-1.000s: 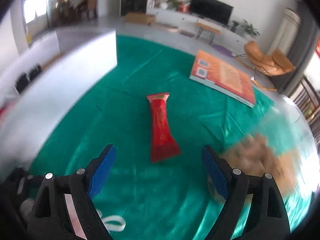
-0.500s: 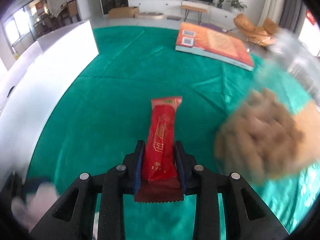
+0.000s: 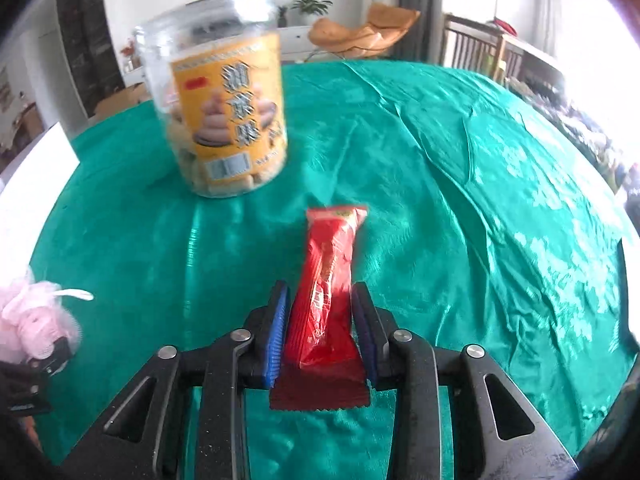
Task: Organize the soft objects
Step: 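Close the right gripper on the red snack packet and lift it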
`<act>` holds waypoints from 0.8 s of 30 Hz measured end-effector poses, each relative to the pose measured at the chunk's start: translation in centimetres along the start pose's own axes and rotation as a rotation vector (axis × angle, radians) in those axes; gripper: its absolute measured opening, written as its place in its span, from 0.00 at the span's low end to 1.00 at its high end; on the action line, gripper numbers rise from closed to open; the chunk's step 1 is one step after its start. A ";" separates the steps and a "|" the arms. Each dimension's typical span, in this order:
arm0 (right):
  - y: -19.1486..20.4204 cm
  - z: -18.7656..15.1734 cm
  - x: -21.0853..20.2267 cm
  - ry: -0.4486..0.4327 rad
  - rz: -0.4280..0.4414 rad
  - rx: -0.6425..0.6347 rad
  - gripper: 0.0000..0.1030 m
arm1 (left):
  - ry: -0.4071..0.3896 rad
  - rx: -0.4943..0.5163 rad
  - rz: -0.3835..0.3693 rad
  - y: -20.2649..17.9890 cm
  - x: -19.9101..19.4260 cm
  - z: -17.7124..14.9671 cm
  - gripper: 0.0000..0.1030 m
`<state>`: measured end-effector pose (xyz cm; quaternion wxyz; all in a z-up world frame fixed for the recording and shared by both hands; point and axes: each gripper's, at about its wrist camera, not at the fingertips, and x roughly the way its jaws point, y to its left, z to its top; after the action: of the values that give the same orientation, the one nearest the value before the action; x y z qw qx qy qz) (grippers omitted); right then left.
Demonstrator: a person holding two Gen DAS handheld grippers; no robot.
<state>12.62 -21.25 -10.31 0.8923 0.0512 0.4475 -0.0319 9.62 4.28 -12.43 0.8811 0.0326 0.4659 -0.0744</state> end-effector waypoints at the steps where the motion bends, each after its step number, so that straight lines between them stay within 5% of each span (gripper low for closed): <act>1: 0.2 -0.5 0.3 -0.002 0.005 -0.009 0.81 | 0.000 0.000 0.000 0.0 0.0 -0.1 1.00; 3: 0.7 -1.1 0.0 -0.009 -0.043 -0.054 0.82 | 0.000 0.000 0.000 0.0 0.0 0.0 1.00; 24: 0.8 -2.3 -1.4 -0.004 -0.017 -0.059 0.89 | -0.001 0.000 0.000 0.0 0.1 0.0 1.00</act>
<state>10.06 -20.22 -10.49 0.8940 0.0208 0.4468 -0.0265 9.66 4.24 -12.49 0.8812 0.0327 0.4656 -0.0744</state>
